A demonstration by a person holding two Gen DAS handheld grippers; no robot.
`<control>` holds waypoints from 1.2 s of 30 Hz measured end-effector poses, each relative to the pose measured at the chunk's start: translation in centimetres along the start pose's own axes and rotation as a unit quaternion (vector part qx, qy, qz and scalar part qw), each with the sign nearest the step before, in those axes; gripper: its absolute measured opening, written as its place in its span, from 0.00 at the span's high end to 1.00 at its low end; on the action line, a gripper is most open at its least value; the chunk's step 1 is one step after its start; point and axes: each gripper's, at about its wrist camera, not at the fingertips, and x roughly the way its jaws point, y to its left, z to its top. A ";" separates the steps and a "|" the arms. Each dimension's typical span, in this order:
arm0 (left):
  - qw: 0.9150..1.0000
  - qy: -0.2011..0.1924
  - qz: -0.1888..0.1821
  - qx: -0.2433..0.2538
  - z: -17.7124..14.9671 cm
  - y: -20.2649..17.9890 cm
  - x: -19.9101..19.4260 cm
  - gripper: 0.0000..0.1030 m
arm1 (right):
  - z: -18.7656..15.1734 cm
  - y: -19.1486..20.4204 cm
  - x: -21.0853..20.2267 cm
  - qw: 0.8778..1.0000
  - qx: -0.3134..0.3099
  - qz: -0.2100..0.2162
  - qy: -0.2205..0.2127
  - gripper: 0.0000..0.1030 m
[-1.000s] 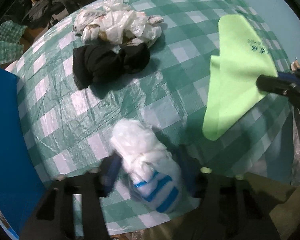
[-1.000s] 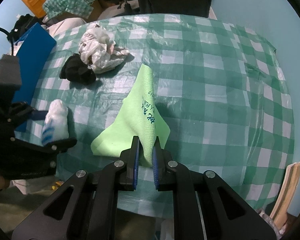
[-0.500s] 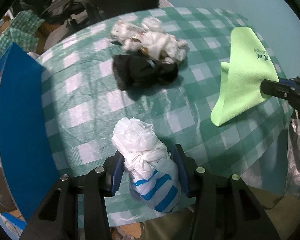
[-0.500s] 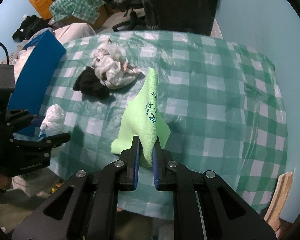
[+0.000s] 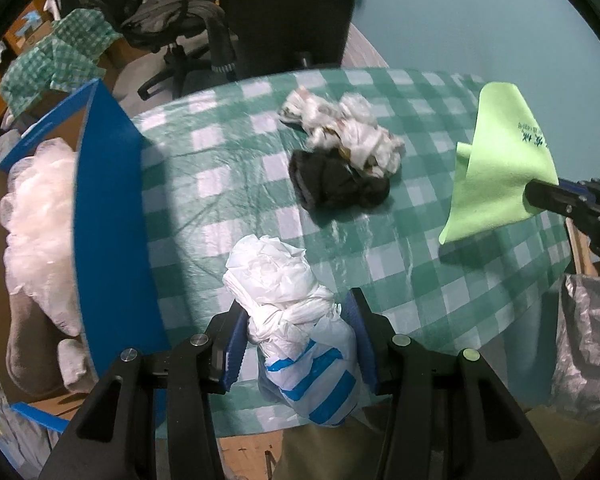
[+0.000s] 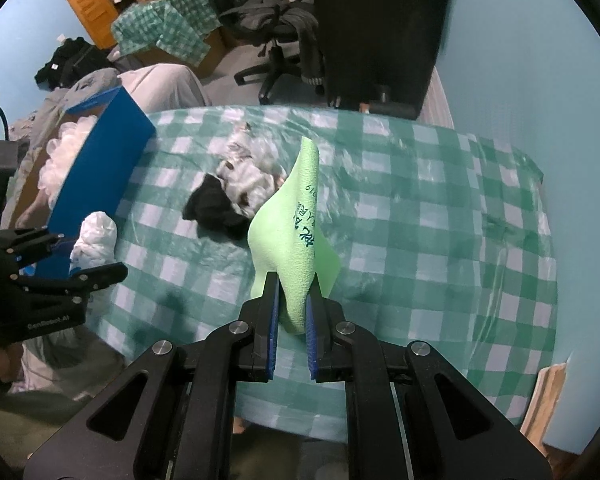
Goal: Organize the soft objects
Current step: 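Lift the sock bundle with the left tool while the right tool carries the cloth toward the box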
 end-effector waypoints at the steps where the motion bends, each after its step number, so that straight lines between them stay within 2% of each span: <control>1: 1.000 -0.005 -0.001 -0.004 0.0 0.3 -0.6 0.54 | 0.2 0.2 -0.2 1.000 -0.001 0.001 -0.002 0.90; 24: 0.997 -0.049 0.008 -0.053 -0.7 4.2 -6.0 0.54 | 3.6 6.1 -3.0 0.998 -0.038 0.046 -0.033 0.89; 36: 0.993 -0.063 0.025 -0.099 -2.0 8.0 -7.7 0.54 | 5.7 10.5 -3.0 0.993 -0.076 0.078 -0.045 0.89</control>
